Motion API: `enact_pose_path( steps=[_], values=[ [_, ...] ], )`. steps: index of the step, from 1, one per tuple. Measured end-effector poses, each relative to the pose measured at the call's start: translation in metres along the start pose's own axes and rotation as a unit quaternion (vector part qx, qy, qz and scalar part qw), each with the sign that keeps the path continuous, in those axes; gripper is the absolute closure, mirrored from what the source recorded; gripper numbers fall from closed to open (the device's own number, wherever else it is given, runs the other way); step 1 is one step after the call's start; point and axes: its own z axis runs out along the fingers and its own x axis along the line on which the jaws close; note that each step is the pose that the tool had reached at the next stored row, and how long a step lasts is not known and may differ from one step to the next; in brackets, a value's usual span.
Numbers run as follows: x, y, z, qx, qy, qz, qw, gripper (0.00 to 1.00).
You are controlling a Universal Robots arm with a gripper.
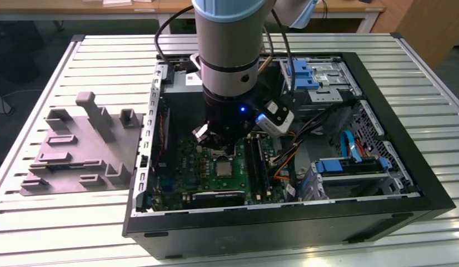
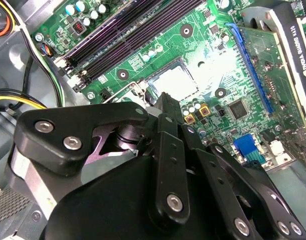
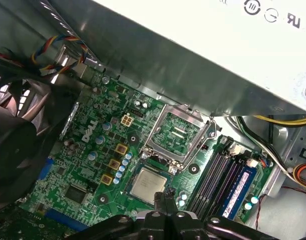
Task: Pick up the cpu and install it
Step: 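Close the cpu cover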
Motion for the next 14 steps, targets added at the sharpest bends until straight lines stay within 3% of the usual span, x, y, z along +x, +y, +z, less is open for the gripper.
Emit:
enact_pose_path(
  steps=[4,7,10,14],
  values=[
    [0.0,0.0,0.0006,-0.0007,-0.0002,-0.031,0.9995,0.89],
    [0.0,0.0,0.0012,-0.0012,-0.0003,-0.058,0.9983,0.89],
    [0.0001,0.0,0.0019,-0.0018,-0.0004,-0.085,0.9964,0.89],
    [-0.0001,0.0,0.0027,-0.0026,-0.0006,-0.12,0.9928,0.89]
  ],
)
